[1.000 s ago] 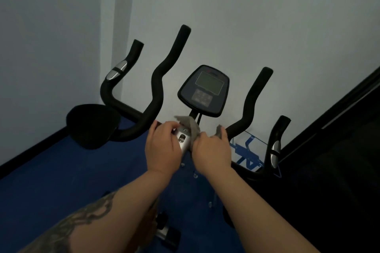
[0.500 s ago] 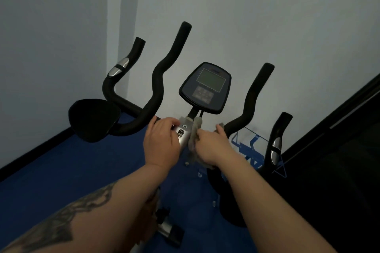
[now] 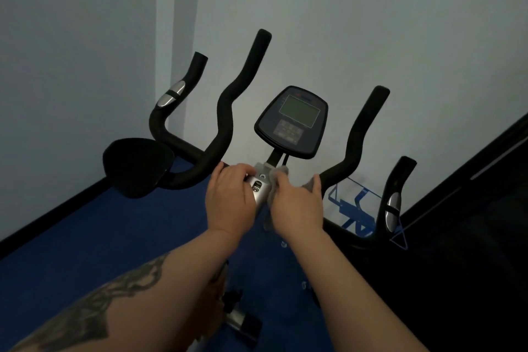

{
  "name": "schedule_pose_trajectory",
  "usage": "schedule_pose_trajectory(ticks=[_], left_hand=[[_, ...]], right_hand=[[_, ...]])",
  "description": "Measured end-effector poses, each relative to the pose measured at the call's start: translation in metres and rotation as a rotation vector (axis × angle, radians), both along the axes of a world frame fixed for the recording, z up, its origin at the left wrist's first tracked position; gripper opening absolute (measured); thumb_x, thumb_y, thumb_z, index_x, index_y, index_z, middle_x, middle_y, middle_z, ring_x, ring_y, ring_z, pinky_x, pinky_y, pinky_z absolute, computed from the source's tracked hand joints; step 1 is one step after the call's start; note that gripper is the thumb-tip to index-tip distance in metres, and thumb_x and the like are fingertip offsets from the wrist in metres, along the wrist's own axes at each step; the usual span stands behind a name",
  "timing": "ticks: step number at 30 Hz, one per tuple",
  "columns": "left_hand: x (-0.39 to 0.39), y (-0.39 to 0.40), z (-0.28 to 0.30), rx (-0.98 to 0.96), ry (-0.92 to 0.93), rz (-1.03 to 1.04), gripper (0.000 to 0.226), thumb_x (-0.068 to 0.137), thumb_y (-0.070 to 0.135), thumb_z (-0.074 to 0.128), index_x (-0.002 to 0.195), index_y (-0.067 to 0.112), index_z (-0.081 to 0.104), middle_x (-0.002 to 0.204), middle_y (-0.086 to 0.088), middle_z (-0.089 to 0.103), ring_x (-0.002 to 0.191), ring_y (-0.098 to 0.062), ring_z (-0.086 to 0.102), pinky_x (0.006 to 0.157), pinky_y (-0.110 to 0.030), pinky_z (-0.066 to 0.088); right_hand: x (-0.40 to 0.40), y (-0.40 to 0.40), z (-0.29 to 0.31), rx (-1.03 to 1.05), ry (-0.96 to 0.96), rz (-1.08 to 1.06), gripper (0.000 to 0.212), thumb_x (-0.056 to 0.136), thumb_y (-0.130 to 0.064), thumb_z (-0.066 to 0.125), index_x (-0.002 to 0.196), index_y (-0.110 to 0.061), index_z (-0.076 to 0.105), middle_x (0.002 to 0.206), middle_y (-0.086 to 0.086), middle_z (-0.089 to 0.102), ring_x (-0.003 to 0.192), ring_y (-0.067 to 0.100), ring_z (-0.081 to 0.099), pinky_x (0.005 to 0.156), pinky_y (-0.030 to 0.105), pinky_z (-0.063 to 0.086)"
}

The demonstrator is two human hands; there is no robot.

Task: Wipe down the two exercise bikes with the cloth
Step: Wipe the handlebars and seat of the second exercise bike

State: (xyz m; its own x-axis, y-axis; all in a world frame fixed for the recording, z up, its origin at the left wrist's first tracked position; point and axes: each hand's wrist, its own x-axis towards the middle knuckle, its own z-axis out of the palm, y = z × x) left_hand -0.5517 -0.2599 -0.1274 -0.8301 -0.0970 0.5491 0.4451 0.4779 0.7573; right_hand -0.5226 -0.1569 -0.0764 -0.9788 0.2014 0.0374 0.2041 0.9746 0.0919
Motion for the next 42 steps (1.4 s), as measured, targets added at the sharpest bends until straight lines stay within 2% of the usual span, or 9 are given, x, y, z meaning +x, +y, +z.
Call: schedule_pose_trajectory(ticks=[4,11,16,19,22,30,32,37,42], left_hand=[[-0.002,-0.002,0.001,0.002,0.043,-0.01,0.034,0.083,0.012,0.034,0.089,0.006,0.068,0.082,-0.003,0.069,0.081,-0.02,0.063,0.11,-0.038,0.033],[-0.001,-0.001,0.001,-0.013,0.004,-0.007,0.035,0.082,0.008,0.035,0.09,0.005,0.068,0.085,-0.006,0.069,0.084,-0.023,0.063,0.112,-0.037,0.03],[-0.003,0.0,-0.001,-0.004,0.007,-0.001,0.029,0.079,0.0,0.041,0.089,0.007,0.068,0.085,-0.004,0.069,0.084,-0.021,0.062,0.113,-0.038,0.031],[-0.005,0.0,-0.003,-0.008,0.022,0.001,0.036,0.081,0.01,0.033,0.09,0.008,0.068,0.085,-0.003,0.069,0.084,-0.02,0.062,0.113,-0.037,0.029],[-0.003,0.0,-0.002,-0.015,0.017,0.004,0.036,0.08,0.011,0.033,0.091,0.009,0.067,0.085,-0.003,0.068,0.085,-0.019,0.061,0.114,-0.035,0.027],[-0.003,-0.001,-0.002,-0.017,0.032,-0.005,0.037,0.081,0.012,0.033,0.091,0.008,0.068,0.085,-0.003,0.068,0.084,-0.019,0.063,0.112,-0.041,0.032],[-0.004,-0.001,-0.002,-0.022,0.056,-0.012,0.036,0.081,0.01,0.035,0.091,0.008,0.069,0.084,-0.001,0.069,0.083,-0.02,0.063,0.11,-0.044,0.035],[-0.001,-0.002,0.0,-0.041,0.064,-0.024,0.034,0.079,0.005,0.037,0.089,0.007,0.069,0.084,-0.003,0.069,0.083,-0.024,0.064,0.106,-0.051,0.038],[-0.002,-0.001,0.002,-0.028,0.069,-0.024,0.032,0.079,0.005,0.036,0.088,0.006,0.067,0.083,-0.004,0.068,0.082,-0.024,0.062,0.1,-0.055,0.042]], right_hand=[[0.019,0.0,-0.01,-0.111,0.175,0.059,0.05,0.102,-0.04,0.016,0.152,-0.037,0.023,0.111,-0.002,0.068,0.118,0.016,0.054,0.117,0.042,-0.01],[-0.01,-0.006,0.006,0.056,-0.03,-0.018,0.034,0.096,-0.019,0.031,0.12,-0.023,0.055,0.079,-0.007,0.059,0.092,0.019,0.064,0.118,0.053,-0.01],[0.014,-0.005,-0.009,0.202,0.136,0.044,0.025,0.093,-0.024,0.046,0.109,-0.014,0.061,0.089,0.003,0.068,0.094,0.023,0.063,0.118,0.049,-0.007],[0.001,-0.002,-0.006,0.206,0.069,0.06,0.021,0.092,-0.022,0.047,0.106,-0.013,0.06,0.079,-0.001,0.06,0.089,0.021,0.062,0.117,0.043,0.01],[-0.024,-0.001,0.005,0.144,-0.084,0.044,0.006,0.09,-0.018,0.049,0.089,-0.019,0.054,0.095,-0.001,0.063,0.095,0.021,0.059,0.099,0.037,0.028],[-0.006,0.008,-0.008,0.229,0.025,0.142,0.023,0.093,-0.024,0.05,0.113,-0.013,0.051,0.095,0.001,0.068,0.086,0.02,0.064,0.084,0.032,0.031],[-0.017,0.008,-0.002,0.228,-0.039,0.126,0.017,0.093,-0.022,0.047,0.106,-0.014,0.055,0.1,0.001,0.067,0.092,0.02,0.063,0.096,0.035,0.031],[-0.034,0.007,0.011,0.23,-0.262,0.08,0.021,0.093,-0.021,0.044,0.106,-0.017,0.061,0.1,-0.001,0.061,0.108,0.021,0.058,0.118,0.051,0.0],[0.004,0.007,-0.006,0.426,-0.001,0.134,0.039,0.094,-0.033,0.042,0.127,-0.015,0.051,0.082,-0.002,0.068,0.096,0.02,0.064,0.097,0.048,-0.039]])
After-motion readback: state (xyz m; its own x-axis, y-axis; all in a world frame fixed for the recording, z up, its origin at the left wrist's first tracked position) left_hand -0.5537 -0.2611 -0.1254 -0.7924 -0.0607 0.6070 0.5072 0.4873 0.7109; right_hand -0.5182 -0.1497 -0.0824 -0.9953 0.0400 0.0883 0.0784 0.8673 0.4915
